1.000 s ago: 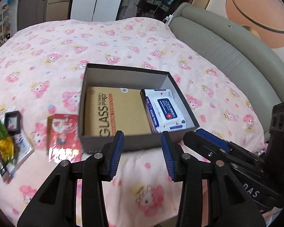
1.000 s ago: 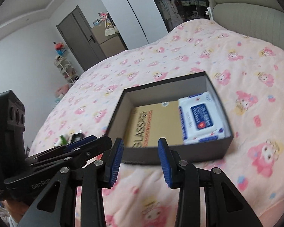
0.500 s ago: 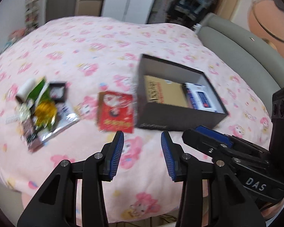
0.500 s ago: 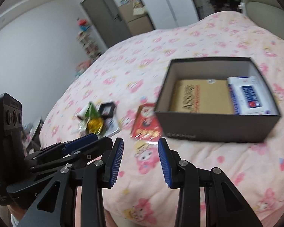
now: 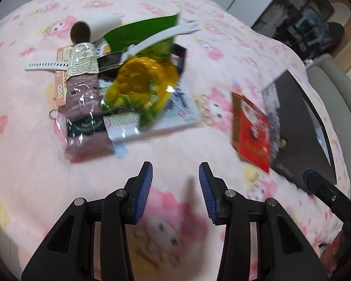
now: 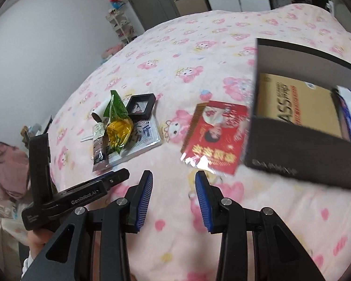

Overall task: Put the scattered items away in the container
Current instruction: 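Withdraw the left tool and move it toward the scattered items, then grasp the Shin-chan bead-art kit with the left tool and lift it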

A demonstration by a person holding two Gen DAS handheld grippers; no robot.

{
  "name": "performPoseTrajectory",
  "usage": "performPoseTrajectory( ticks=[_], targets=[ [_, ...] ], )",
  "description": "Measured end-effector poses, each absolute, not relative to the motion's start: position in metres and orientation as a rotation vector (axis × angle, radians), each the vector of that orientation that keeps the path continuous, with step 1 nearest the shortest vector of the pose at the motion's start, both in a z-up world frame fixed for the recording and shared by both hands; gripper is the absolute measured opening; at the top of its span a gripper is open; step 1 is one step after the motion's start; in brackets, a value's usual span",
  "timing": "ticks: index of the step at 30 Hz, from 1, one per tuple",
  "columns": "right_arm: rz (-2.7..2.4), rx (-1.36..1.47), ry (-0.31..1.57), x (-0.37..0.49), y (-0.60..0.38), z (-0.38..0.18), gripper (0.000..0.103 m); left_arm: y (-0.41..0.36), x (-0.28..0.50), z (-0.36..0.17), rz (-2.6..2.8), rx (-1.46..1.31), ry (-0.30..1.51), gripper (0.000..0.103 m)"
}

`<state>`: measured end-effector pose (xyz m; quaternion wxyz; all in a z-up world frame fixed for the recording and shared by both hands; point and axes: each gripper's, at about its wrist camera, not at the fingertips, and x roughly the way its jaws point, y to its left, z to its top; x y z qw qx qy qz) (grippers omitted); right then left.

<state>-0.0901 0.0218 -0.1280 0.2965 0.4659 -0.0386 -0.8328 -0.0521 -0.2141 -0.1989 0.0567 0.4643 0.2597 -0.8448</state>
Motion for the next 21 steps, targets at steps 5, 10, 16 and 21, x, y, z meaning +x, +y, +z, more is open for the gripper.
performPoseTrajectory(
  ticks=[5, 10, 16, 21],
  targets=[
    [-2.194, 1.238, -0.019, -0.109, -0.008, -0.143, 0.034, -0.240, -0.061, -0.214, -2.503, 1.335, 0.868, 0.040],
    [-2.137, 1.279, 0.001, -0.128, -0.033, -0.166, 0.034, -0.237, -0.058, -0.219, -2.519, 1.309, 0.832, 0.033],
    [-2.085, 1.283, 0.009, -0.153, -0.074, -0.180, 0.034, -0.245, -0.050, -0.219, -2.512, 1.258, 0.881, 0.033],
    [-2.067, 1.329, 0.043, -0.172, -0.098, -0.196, 0.034, -0.266, -0.037, -0.217, -2.449, 1.154, 0.929, 0.032]
  ],
)
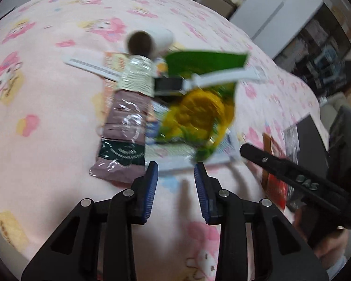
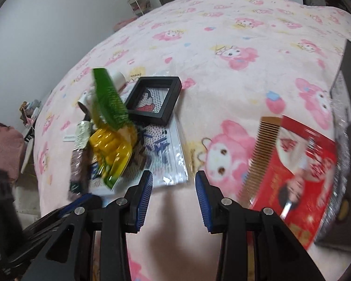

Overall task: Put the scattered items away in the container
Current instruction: 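Grasp the Shin-chan bead-art kit with the left tool and lift it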

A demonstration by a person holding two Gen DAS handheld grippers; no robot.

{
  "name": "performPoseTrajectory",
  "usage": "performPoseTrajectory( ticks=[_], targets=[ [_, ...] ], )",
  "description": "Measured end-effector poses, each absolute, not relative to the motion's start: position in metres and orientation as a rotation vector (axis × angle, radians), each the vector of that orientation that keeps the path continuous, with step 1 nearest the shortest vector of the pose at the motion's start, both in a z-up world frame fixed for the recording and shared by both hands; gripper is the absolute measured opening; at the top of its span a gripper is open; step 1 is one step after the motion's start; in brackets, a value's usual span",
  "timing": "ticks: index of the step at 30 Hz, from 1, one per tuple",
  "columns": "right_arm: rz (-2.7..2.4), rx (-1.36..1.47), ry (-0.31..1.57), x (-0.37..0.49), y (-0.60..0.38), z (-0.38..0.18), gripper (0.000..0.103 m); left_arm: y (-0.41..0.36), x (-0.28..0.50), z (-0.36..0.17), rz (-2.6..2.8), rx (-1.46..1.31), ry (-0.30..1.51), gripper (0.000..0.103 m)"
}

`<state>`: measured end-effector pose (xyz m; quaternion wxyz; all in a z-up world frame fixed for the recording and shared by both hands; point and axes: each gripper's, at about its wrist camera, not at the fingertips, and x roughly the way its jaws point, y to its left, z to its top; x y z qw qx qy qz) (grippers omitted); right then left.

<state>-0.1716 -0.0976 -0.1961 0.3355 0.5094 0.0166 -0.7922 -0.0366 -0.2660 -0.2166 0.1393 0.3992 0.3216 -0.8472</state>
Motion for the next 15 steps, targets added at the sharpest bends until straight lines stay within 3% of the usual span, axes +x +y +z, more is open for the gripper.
performPoseTrajectory(
  ticks=[3, 7, 9, 11, 12, 15],
  targets=[
    [-2.054, 1.373, 0.076, -0.183, -0.110, -0.208, 0.035, -0.279, -0.030, -0.217, -2.391, 1.106, 0.936, 0.033],
    [-2.020, 1.364, 0.058, -0.192, -0.120, -0.219, 0.056, -0.288, -0.032, -0.228, -2.331, 1.125, 0.964, 0.036],
    [-2.009, 1.354, 0.039, -0.192, -0.122, -0.220, 0.059, -0.289, -0.037, -0.233, -2.304, 1.149, 0.960, 0.037],
    [-1.997, 1.345, 0.020, -0.191, -0.124, -0.221, 0.058, -0.294, -0.039, -0.239, -2.305, 1.163, 1.009, 0.044],
    [-1.991, 1.340, 0.011, -0.191, -0.125, -0.222, 0.048, -0.296, -0.041, -0.241, -2.307, 1.169, 1.037, 0.046],
    [-2.002, 1.316, 0.025, -0.184, -0.125, -0.216, 0.043, -0.293, -0.040, -0.239, -2.328, 1.149, 1.037, 0.049]
  ],
)
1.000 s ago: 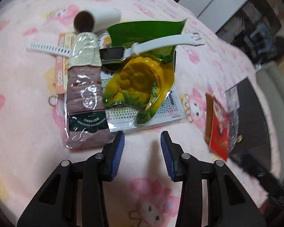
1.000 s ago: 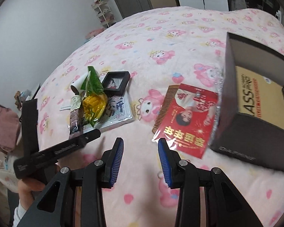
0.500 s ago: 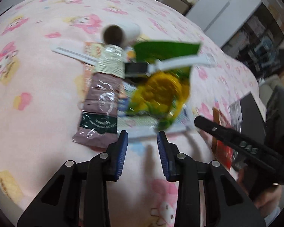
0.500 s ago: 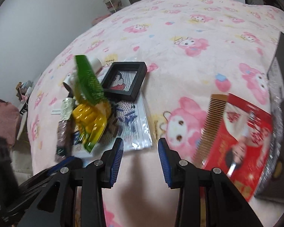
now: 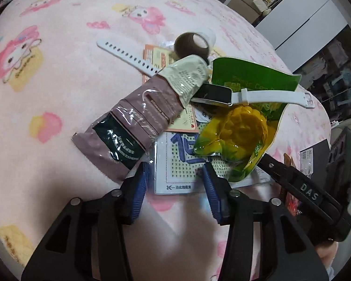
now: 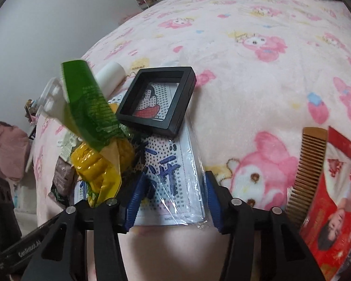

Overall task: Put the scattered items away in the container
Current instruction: 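Grasp the Shin-chan bead-art kit with the left tool and lift it, then carry the bead-art kit with the left tool over the black box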

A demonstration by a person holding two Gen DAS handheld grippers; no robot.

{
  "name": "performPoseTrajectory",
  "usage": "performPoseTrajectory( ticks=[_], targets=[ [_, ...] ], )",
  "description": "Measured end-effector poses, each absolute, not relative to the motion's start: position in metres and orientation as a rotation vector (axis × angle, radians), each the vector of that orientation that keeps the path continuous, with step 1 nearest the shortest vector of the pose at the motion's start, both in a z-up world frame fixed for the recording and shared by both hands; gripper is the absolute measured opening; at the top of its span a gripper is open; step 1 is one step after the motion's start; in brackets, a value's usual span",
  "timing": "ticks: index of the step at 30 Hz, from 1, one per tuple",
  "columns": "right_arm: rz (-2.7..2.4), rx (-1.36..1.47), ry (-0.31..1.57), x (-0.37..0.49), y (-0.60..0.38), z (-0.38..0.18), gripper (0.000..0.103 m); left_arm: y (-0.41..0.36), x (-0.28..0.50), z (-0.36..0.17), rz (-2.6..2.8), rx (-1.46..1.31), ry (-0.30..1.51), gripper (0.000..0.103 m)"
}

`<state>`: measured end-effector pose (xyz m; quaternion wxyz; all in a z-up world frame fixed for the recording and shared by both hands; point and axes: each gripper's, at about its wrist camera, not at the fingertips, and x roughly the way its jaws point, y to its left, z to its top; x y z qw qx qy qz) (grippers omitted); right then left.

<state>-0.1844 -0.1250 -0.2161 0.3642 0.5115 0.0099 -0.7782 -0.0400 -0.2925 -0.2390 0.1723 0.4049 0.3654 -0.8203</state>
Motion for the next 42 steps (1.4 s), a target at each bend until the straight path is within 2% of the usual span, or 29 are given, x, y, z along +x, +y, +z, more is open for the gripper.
performPoseTrajectory(
  ticks=[4, 9, 13, 18, 22, 31, 35, 37, 42],
  targets=[
    [-2.023, 1.310, -0.006, -0.172, -0.106, -0.192, 0.035, -0.286, -0.030, -0.229, -2.359, 1.114, 1.110, 0.051],
    [-2.068, 1.275, 0.006, -0.137, -0.071, -0.161, 0.034, -0.270, -0.020, -0.220, -2.391, 1.145, 1.185, 0.053],
    [-2.109, 1.264, -0.073, -0.119, -0.036, -0.138, 0.034, -0.256, -0.017, -0.208, -2.426, 1.183, 1.240, 0.053],
    [-2.159, 1.208, -0.080, -0.103, -0.021, -0.108, 0.034, -0.244, -0.014, -0.190, -2.456, 1.221, 1.299, 0.052],
    [-2.194, 1.167, -0.117, -0.085, -0.002, -0.089, 0.034, -0.236, -0.011, -0.176, -2.479, 1.249, 1.295, 0.052],
    [-2.185, 1.232, -0.161, -0.058, 0.034, -0.102, 0.034, -0.199, 0.020, -0.172, -2.512, 1.410, 1.135, 0.052],
    [-2.169, 1.325, -0.142, -0.056, 0.047, -0.130, 0.034, -0.192, 0.009, -0.194, -2.501, 1.495, 1.074, 0.050],
    [-2.153, 1.379, -0.168, -0.060, 0.053, -0.146, 0.034, -0.192, 0.004, -0.197, -2.520, 1.505, 1.022, 0.044],
    [-2.136, 1.445, -0.170, -0.071, 0.057, -0.171, 0.034, -0.197, -0.012, -0.206, -2.528, 1.534, 0.941, 0.044]
  ],
)
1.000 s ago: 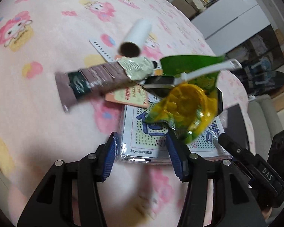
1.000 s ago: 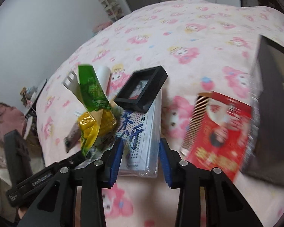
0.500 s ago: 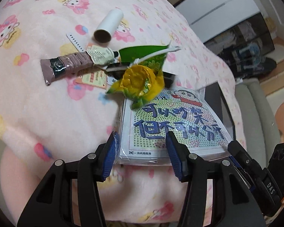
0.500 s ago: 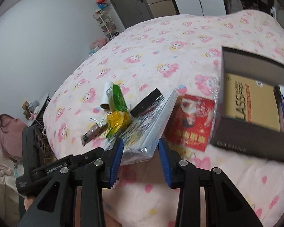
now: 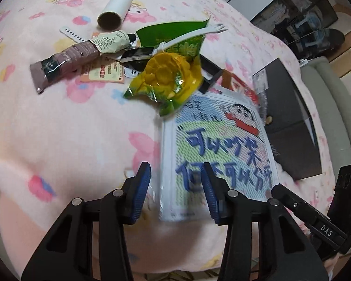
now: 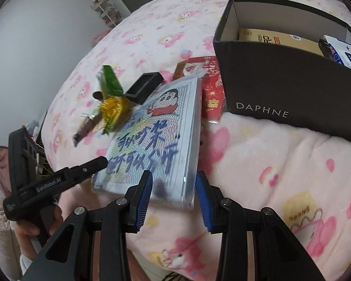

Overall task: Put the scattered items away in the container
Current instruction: 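Carry the bead-art kit with the left tool over the black box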

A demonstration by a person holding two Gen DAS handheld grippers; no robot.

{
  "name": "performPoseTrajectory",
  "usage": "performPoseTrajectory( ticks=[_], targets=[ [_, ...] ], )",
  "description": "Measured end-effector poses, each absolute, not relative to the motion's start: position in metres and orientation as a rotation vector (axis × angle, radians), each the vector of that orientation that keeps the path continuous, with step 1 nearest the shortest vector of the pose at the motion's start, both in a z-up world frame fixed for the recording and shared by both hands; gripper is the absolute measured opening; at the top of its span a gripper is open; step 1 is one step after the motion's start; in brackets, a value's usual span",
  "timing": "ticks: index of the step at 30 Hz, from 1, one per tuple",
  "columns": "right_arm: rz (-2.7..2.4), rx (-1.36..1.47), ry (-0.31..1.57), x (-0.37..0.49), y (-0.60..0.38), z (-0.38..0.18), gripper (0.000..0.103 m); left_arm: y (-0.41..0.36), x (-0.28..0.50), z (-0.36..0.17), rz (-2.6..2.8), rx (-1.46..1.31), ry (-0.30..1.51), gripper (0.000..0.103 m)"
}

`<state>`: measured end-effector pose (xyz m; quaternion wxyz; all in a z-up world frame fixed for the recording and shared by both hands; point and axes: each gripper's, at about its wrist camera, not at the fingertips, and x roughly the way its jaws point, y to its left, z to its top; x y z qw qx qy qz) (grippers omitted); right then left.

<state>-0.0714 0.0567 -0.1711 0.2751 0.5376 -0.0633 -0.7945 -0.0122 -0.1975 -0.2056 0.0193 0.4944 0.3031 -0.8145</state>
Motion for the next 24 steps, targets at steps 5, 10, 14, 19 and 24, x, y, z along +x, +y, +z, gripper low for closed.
performPoseTrajectory(
  ticks=[5, 10, 14, 19, 24],
  targets=[
    [-2.155, 1.450, -0.097, -0.089, 0.048, -0.179, 0.034, -0.200, -0.030, -0.218, -2.508, 1.584, 0.917, 0.047],
    [-2.116, 1.522, -0.090, -0.110, 0.038, -0.206, 0.035, -0.192, -0.040, -0.222, -2.534, 1.629, 0.896, 0.048],
    [-2.148, 1.493, -0.069, -0.104, 0.039, -0.198, 0.035, -0.186, -0.033, -0.213, -2.551, 1.649, 0.892, 0.048],
    [-2.133, 1.437, -0.113, -0.085, 0.059, -0.171, 0.035, -0.180, -0.013, -0.192, -2.592, 1.632, 0.943, 0.048],
    [-2.144, 1.422, -0.179, -0.061, 0.084, -0.156, 0.035, -0.162, 0.004, -0.172, -2.639, 1.627, 0.903, 0.048]
  ],
)
